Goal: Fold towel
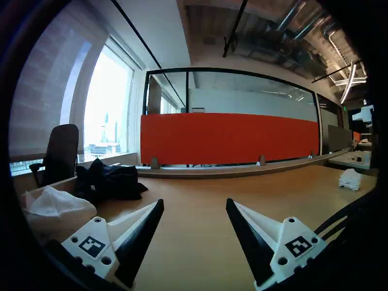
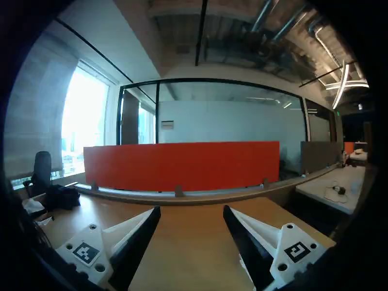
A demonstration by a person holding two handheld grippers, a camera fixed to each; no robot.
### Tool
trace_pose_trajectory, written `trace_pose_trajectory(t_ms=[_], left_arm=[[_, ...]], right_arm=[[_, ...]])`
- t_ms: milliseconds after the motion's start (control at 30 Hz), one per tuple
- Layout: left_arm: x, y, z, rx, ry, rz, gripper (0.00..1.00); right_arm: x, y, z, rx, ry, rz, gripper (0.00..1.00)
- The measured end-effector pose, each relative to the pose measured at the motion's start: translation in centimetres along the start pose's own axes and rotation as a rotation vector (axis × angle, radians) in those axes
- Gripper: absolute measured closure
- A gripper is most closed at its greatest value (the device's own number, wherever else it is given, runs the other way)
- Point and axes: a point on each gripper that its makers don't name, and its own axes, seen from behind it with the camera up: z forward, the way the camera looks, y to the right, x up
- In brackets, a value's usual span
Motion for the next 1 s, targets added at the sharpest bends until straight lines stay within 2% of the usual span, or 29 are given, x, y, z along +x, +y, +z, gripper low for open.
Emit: trace_pose_trajectory(t_ms=[367, 800, 1000], left_arm=[[0.0, 0.1, 0.0, 0.000, 0.000, 0.000, 0.05], [0.0, 0.0, 0.0, 0.000, 0.000, 0.001, 0.05], [0.0, 0.1, 0.0, 0.000, 0.000, 0.001, 0.05]], right_arm=[[-2.2, 0.8, 0.6, 0.029, 0.024, -0.053, 0.00], [-8.0, 1.6, 2.0, 0.013, 0.009, -0.076, 0.00], [-10.8, 2.4, 2.5, 0.006, -0.010, -0.067, 0.00]])
